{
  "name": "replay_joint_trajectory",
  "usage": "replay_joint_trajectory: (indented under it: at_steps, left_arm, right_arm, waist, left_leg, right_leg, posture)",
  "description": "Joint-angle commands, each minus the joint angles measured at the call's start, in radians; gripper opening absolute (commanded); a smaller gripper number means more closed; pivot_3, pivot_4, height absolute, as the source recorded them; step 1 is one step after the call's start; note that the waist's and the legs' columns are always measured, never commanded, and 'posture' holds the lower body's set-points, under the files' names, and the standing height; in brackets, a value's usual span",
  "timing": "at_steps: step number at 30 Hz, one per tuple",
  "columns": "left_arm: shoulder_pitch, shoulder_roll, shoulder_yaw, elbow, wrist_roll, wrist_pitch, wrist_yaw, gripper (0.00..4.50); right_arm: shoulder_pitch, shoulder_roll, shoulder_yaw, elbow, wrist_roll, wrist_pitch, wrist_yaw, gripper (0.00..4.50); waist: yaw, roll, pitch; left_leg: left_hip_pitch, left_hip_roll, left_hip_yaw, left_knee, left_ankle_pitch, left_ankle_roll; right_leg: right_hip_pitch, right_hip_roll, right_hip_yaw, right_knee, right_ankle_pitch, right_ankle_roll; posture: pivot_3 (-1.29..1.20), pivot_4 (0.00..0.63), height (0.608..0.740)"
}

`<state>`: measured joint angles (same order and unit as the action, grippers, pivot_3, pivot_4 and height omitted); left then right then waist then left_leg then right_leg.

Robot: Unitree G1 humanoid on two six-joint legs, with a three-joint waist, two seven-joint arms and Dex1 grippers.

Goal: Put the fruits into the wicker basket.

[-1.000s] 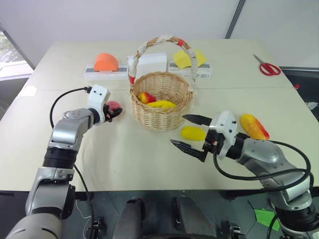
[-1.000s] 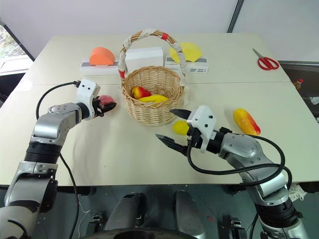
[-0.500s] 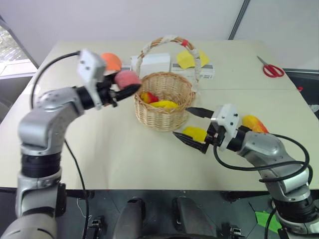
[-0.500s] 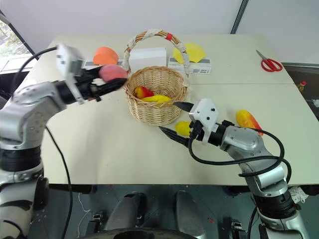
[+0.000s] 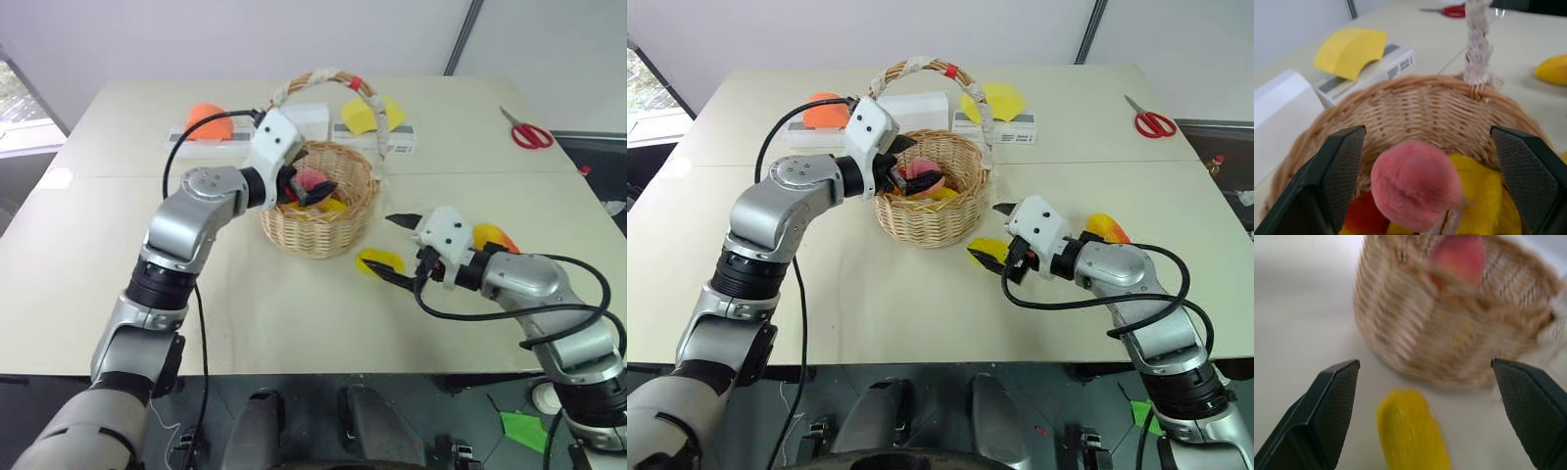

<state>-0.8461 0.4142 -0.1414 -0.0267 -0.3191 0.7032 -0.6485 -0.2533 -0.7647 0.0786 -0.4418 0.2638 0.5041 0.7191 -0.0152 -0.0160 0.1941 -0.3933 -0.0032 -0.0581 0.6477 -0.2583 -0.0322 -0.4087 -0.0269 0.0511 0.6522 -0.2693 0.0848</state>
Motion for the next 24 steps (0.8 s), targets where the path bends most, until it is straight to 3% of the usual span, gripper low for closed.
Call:
replay_joint_trajectory:
  at_steps: [1, 6, 13, 16, 20, 24]
  left_arm:
    - [0.064, 0.050, 0.065, -0.126, -0.061, -0.105, -0.111, 4.48]
    - [0.228, 0.153, 0.113, -0.262, -0.162, -0.100, -0.246, 4.48]
    - [0.376, 0.236, 0.135, -0.371, -0.230, -0.045, -0.282, 4.48]
    - [0.407, 0.243, 0.131, -0.389, -0.235, -0.060, -0.284, 4.50]
    - [0.416, 0.241, 0.133, -0.387, -0.224, -0.086, -0.279, 4.50]
    - [0.436, 0.252, 0.206, -0.358, -0.252, -0.102, -0.278, 4.50]
  right_arm:
    - [-0.013, -0.026, 0.040, 0.010, -0.060, -0.020, 0.025, 4.50]
    - [-0.043, -0.026, 0.111, 0.084, -0.142, -0.054, 0.052, 4.50]
    - [-0.103, 0.025, 0.148, 0.198, -0.174, -0.071, 0.075, 4.50]
    - [-0.115, 0.031, 0.150, 0.217, -0.183, -0.079, 0.089, 3.62]
    - [-0.117, 0.028, 0.139, 0.203, -0.197, -0.091, 0.097, 1.69]
    - [-0.108, 0.005, 0.073, 0.083, -0.119, -0.109, 0.156, 1.69]
  waist:
    - [-0.005, 0.000, 0.000]
    - [-0.003, 0.000, 0.000]
    - [-0.001, 0.000, 0.000]
    - [0.000, 0.000, 0.000]
    - [-0.001, 0.000, 0.000]
    - [-0.003, 0.000, 0.000]
  left_leg:
    - [0.000, 0.000, 0.000, 0.000, 0.000, 0.000]
    - [0.001, 0.002, 0.000, 0.000, 0.000, -0.001]
    - [0.001, 0.002, 0.000, 0.000, 0.000, -0.001]
    - [0.001, 0.002, 0.000, 0.000, 0.000, 0.000]
    - [0.001, 0.002, 0.000, 0.000, 0.000, 0.000]
    - [0.001, 0.002, 0.000, 0.000, 0.000, 0.000]
  right_leg:
    - [0.000, 0.000, 0.000, 0.000, 0.000, 0.000]
    - [0.000, 0.000, 0.001, 0.000, 0.000, 0.000]
    - [0.001, -0.001, 0.000, 0.000, 0.000, 0.000]
    - [0.001, -0.001, 0.000, 0.000, 0.000, 0.000]
    - [0.001, -0.001, 0.000, 0.000, 0.000, 0.000]
    - [0.000, 0.000, 0.000, 0.000, 0.000, 0.000]
  posture:
    - [0.00, 0.150, 0.740]
    - [0.00, 0.150, 0.740]
    - [0.00, 0.150, 0.740]
    - [0.00, 0.150, 0.740]
    - [0.00, 0.150, 0.740]
    - [0.00, 0.150, 0.740]
